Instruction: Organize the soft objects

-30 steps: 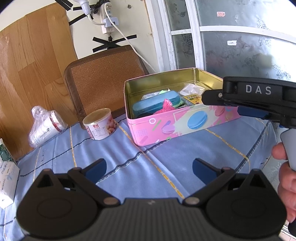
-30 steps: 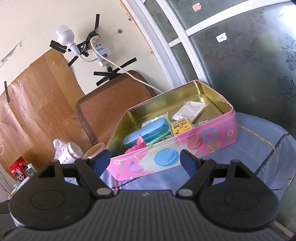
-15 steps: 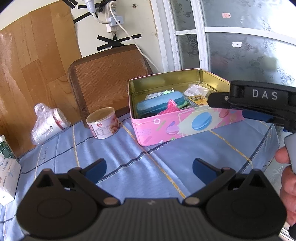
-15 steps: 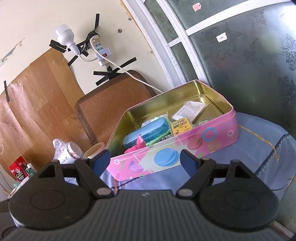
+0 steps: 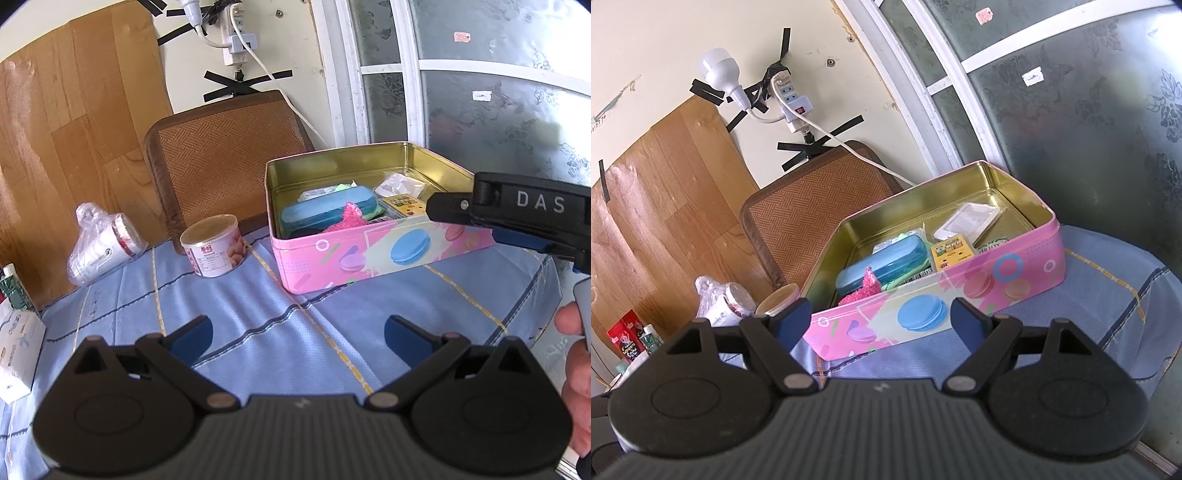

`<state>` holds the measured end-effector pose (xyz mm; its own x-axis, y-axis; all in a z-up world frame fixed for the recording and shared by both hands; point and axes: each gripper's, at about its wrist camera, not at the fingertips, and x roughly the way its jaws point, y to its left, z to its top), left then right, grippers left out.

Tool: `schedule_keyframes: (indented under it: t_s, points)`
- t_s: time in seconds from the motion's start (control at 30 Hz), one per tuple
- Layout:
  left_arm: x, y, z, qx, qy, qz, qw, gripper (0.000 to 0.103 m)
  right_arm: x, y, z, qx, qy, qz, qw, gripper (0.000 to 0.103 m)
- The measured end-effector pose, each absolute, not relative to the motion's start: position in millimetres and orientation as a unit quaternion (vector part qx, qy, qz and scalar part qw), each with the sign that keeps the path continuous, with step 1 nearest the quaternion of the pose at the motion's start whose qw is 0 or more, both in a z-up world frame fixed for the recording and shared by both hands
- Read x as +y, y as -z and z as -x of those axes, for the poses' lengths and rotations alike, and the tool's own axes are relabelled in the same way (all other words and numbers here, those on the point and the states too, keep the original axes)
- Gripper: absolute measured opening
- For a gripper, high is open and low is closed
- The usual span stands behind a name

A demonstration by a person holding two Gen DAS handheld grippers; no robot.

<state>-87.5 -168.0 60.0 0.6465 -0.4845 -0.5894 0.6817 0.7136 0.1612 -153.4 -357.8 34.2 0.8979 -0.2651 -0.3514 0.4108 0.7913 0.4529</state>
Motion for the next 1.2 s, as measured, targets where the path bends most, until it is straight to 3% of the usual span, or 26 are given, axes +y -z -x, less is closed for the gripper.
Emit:
schedule_keyframes:
  t_s: [1.2]
  points:
    - [-166.1,-61.8,83.6,0.269,0.32,-0.172,0.892,0.103,-357.2,-31.7,154.2,0.135,0.18,-0.266,0.937,0.085]
